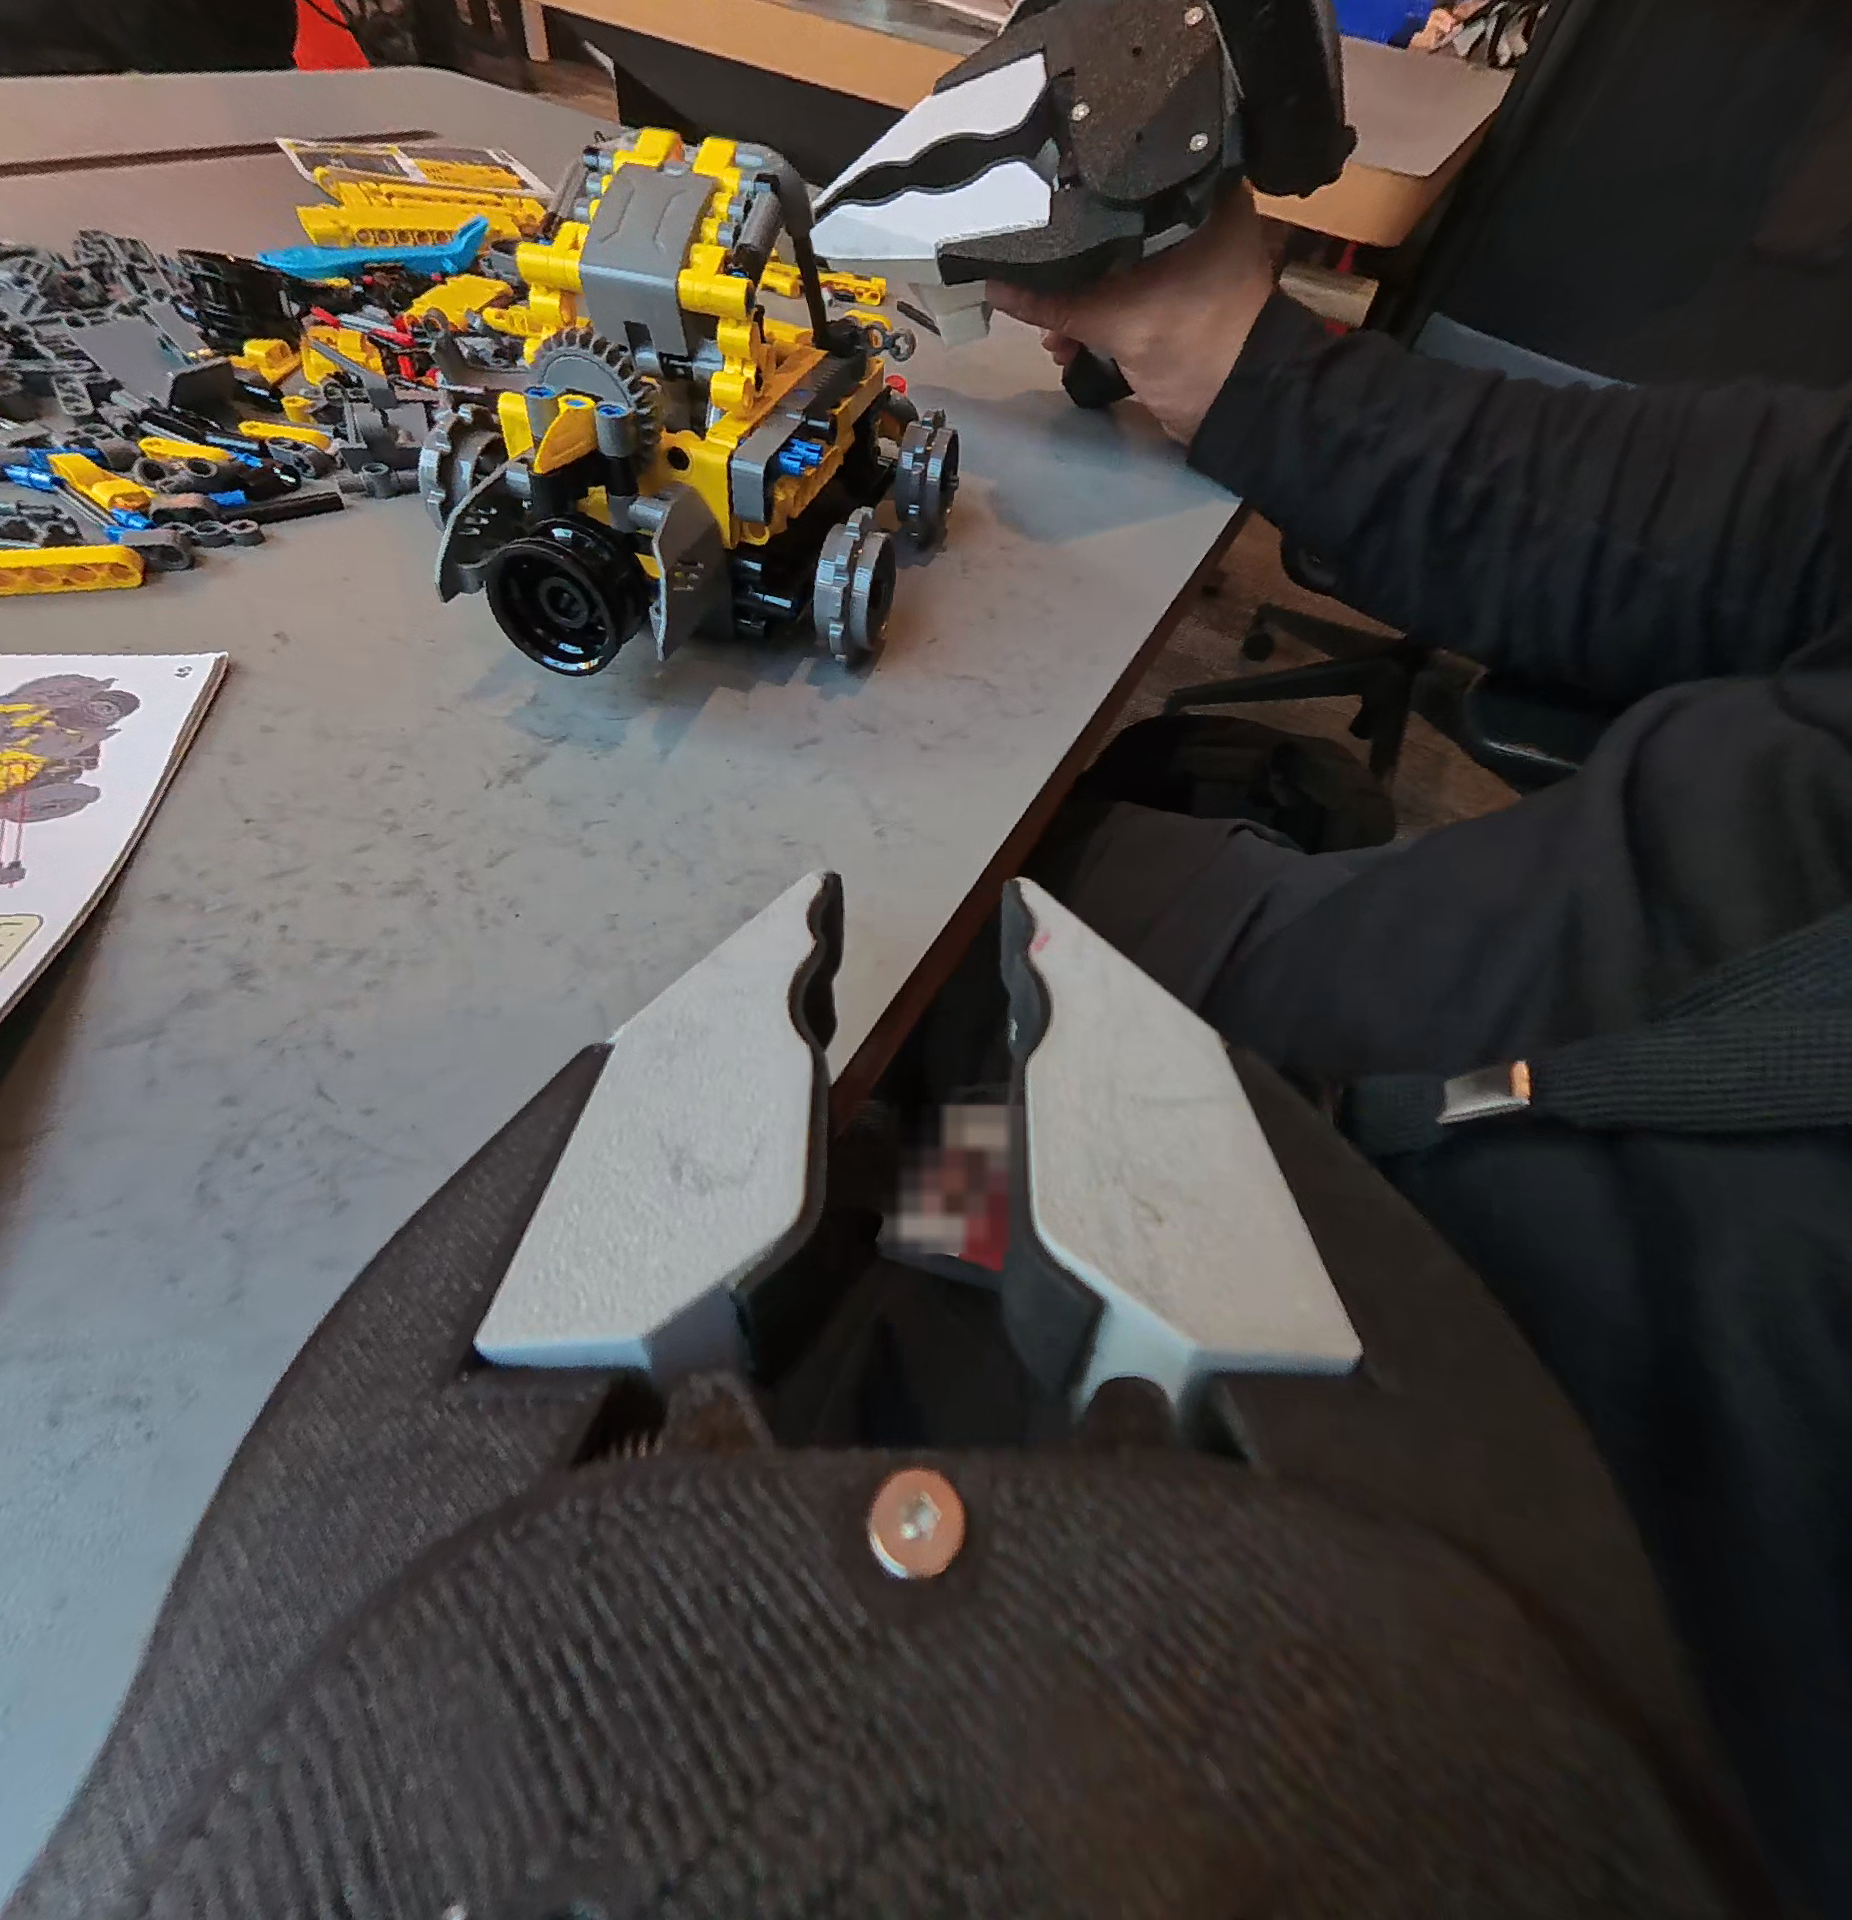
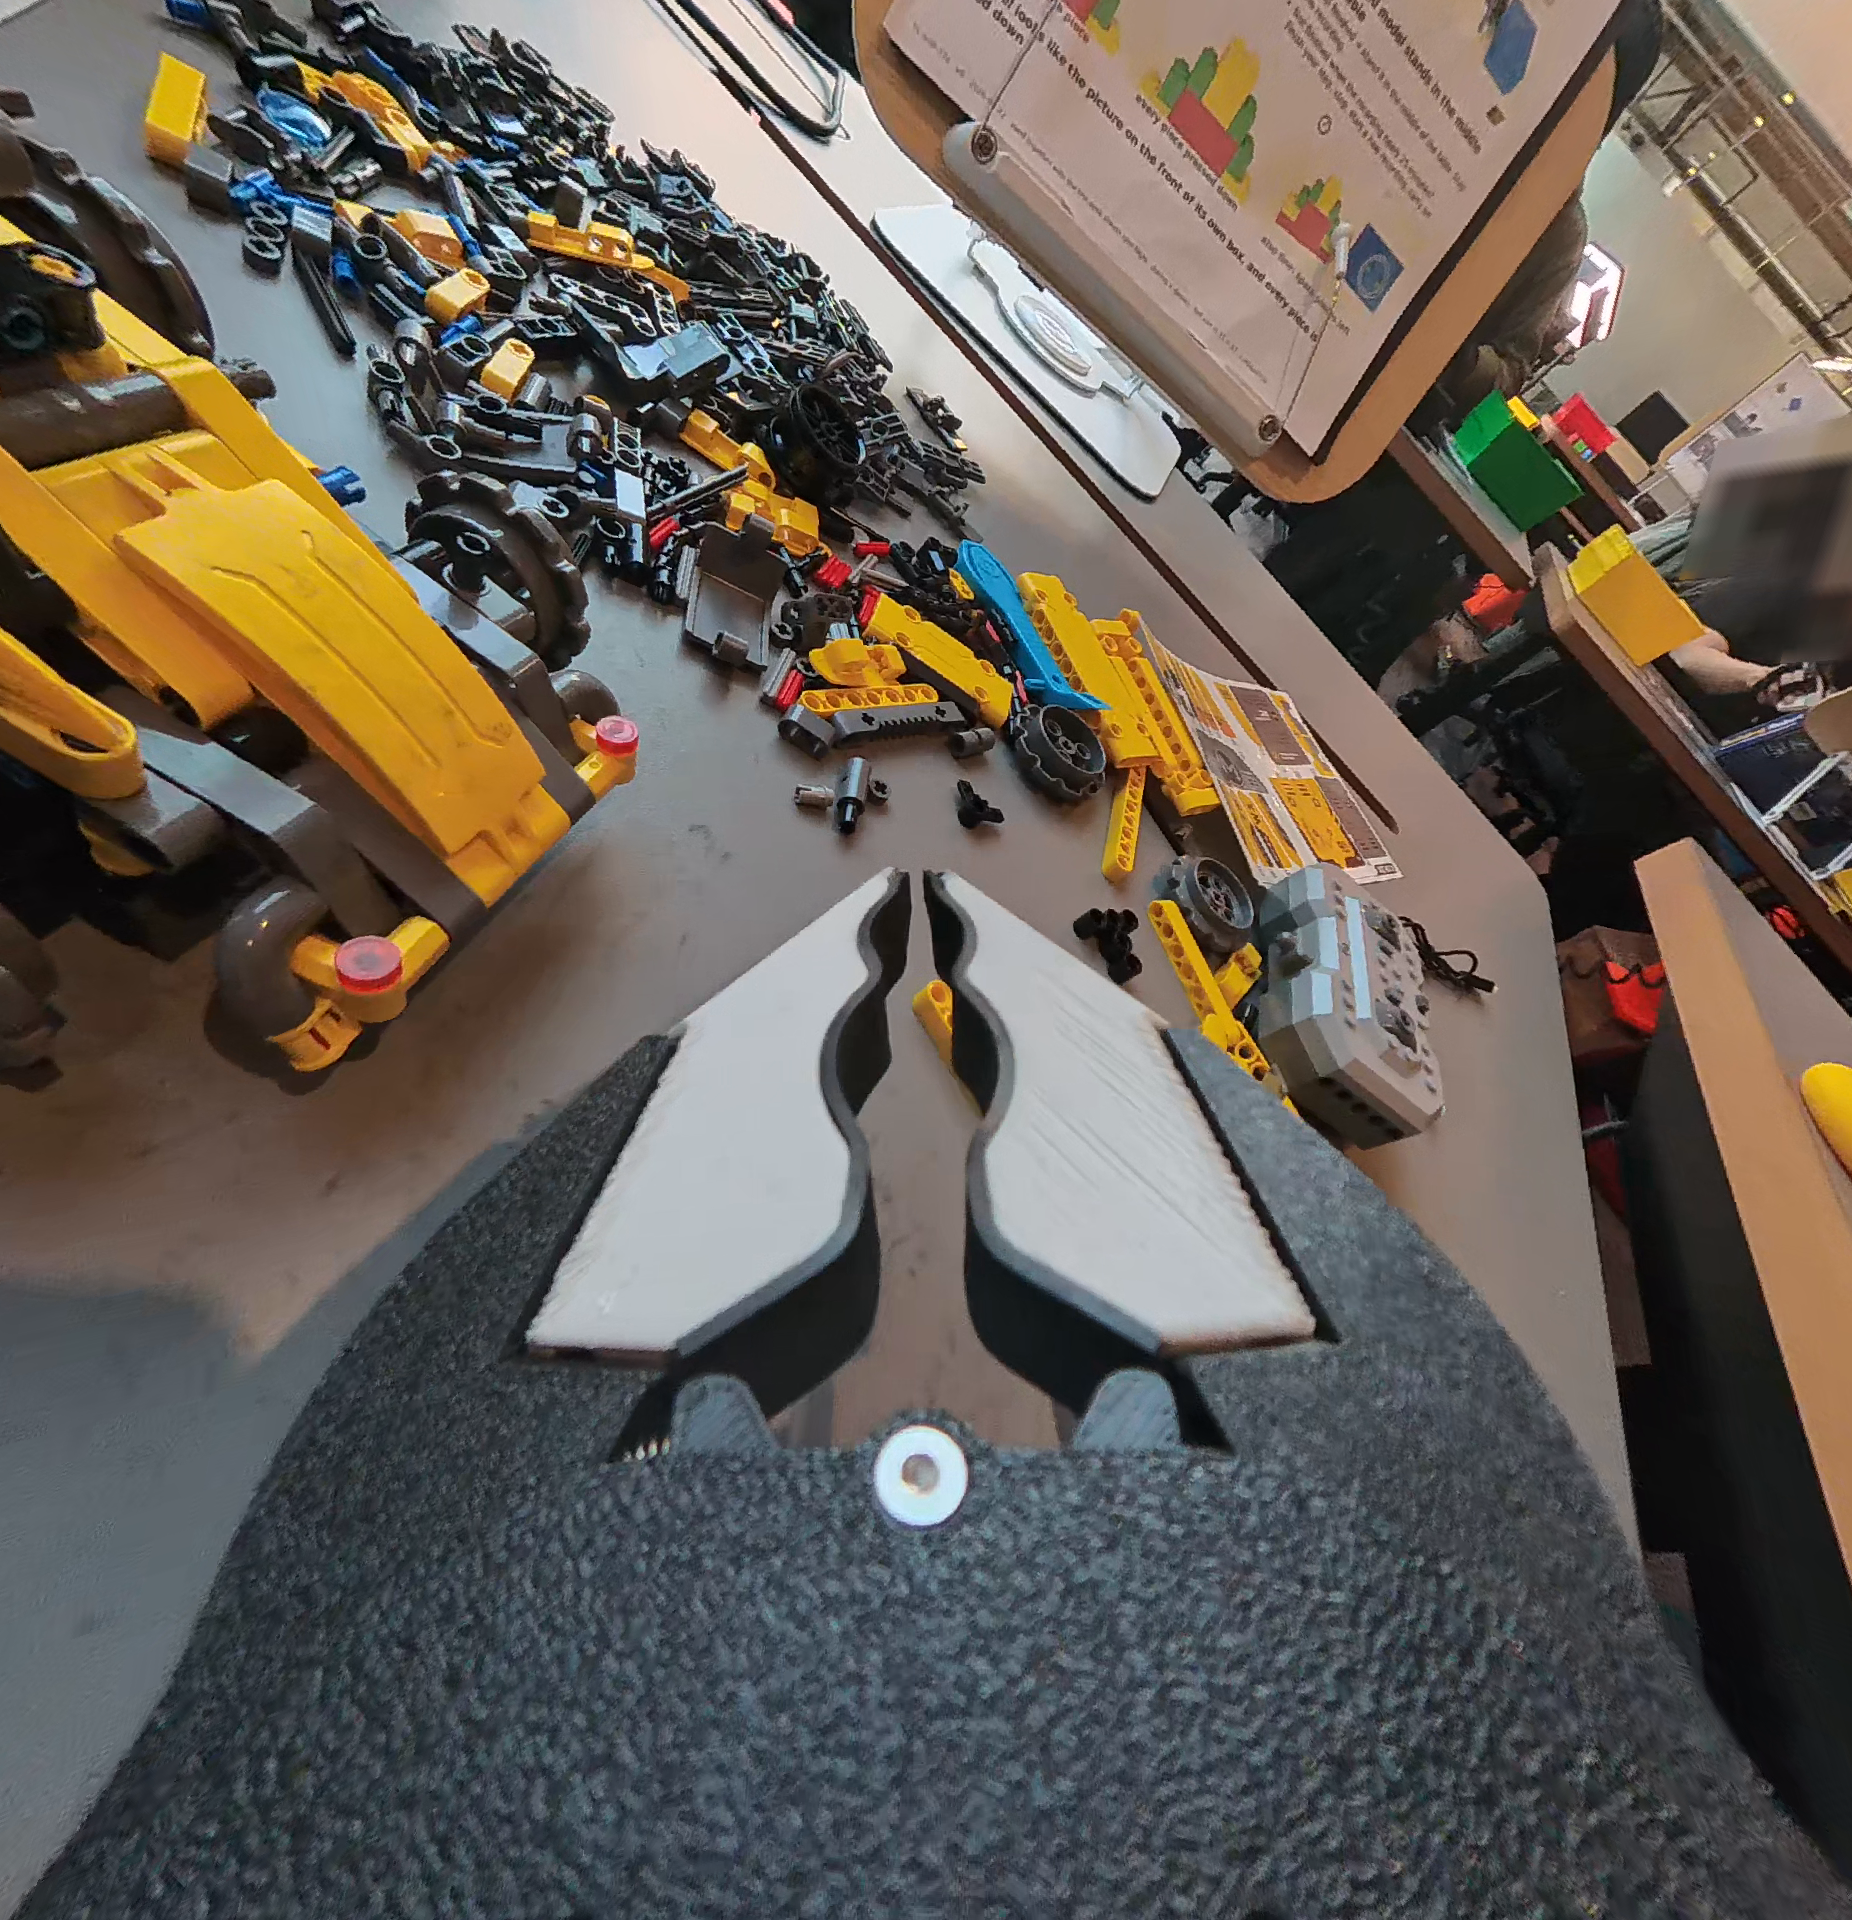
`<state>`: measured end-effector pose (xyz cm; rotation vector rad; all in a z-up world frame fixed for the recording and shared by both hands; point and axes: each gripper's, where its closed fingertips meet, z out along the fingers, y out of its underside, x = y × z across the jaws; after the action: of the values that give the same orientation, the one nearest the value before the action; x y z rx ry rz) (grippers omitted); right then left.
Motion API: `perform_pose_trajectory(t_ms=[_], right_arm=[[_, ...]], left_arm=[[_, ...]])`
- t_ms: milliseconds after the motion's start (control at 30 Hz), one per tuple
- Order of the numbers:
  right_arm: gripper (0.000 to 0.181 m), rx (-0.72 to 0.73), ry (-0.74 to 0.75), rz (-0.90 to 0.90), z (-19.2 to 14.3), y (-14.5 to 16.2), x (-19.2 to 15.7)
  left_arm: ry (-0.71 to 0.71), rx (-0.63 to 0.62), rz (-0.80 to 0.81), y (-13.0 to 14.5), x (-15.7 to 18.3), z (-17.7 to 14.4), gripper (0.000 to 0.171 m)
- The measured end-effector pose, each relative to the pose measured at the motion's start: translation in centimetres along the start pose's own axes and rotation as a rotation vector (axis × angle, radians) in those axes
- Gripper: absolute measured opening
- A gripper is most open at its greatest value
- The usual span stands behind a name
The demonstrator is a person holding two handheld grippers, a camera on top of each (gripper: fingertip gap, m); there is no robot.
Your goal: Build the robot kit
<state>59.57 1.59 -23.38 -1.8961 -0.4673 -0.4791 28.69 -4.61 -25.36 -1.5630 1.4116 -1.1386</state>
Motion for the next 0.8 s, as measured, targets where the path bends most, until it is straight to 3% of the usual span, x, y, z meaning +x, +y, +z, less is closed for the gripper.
perform_pose_trajectory(t_ms=[800], right_arm=[[0.000,0.043,-0.002,0.034,-0.35,-0.48,0.41]], left_arm=[[0.030,-0.035,-0.035,1.01,0.08,0.87,0.022]])
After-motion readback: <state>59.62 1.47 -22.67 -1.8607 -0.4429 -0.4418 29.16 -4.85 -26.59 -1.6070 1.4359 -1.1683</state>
